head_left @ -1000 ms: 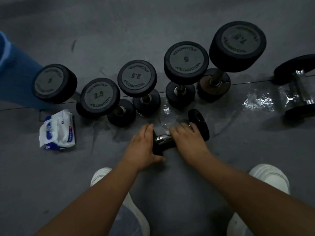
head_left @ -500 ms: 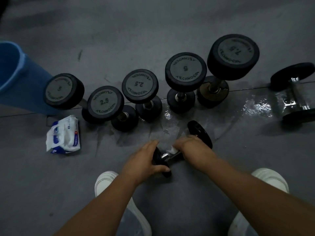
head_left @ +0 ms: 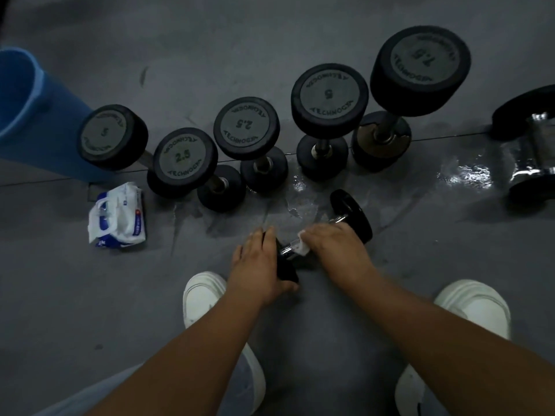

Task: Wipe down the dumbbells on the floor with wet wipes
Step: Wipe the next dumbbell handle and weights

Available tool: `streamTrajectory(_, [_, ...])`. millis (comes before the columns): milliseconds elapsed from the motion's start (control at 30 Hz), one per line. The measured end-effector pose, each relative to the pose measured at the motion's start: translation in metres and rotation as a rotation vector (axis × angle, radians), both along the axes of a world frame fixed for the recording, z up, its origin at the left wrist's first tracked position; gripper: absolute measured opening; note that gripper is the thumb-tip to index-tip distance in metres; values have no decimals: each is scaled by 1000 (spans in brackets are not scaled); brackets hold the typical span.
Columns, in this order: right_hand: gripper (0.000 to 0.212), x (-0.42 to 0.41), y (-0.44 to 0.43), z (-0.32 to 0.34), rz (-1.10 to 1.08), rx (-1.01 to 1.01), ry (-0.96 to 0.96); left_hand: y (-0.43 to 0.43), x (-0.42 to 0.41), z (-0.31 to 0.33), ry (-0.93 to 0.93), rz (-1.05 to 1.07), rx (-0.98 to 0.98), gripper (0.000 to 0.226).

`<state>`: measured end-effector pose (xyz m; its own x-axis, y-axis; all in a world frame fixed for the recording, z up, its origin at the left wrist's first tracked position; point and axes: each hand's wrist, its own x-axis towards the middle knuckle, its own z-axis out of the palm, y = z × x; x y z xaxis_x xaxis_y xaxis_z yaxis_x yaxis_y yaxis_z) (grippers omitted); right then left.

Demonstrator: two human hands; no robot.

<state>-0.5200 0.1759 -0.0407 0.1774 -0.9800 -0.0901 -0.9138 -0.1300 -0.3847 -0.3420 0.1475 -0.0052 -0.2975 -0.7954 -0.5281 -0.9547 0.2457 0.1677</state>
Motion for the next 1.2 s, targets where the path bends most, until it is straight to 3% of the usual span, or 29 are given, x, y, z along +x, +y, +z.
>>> streamTrajectory(133, [9,20,-5,7,76,-90,14,-3,2,0,25,28,39,131])
streamTrajectory(233, [14,8,-20,10,-240,-11,-82,-6,3,0,36,24,54,133])
streamTrajectory(333, [18,38,-1,13,-155,86,3,-6,3,0,57,36,59,132])
streamTrajectory(400, [26,35,8,8,-147,146,-122,-7,3,1,64,31,57,131])
streamTrajectory(433, [29,25,7,9,-300,215,-287,-8,3,1,66,30,55,131])
streamTrajectory(500, [28,10,8,-1,-493,158,-357,-11,3,3,70,28,74,131])
streamTrajectory(533, [26,11,9,-1,-429,161,-278,-13,4,4,74,28,85,131])
streamTrajectory(567, [24,15,11,8,-431,213,-327,-15,4,5,83,29,87,130])
streamTrajectory(633, [30,28,14,16,-221,298,-314,-18,3,7,87,28,94,129])
streamTrajectory(700, [31,17,7,16,-384,331,-372,-19,3,5,82,32,97,130])
streamTrajectory(767, [33,4,0,7,-483,263,-313,-19,4,4,89,48,99,131])
streamTrajectory(867, [32,16,4,11,-386,312,-342,-21,4,4,98,61,104,131])
streamTrajectory(1000, [20,11,-11,18,-479,148,-295,-24,5,3,109,63,119,132])
streamTrajectory(1133, [8,11,-21,23,-390,68,-199,-24,6,2,128,66,122,131])
streamTrajectory(1200, [21,12,-14,13,-389,64,-105,-24,7,2,144,67,119,132])
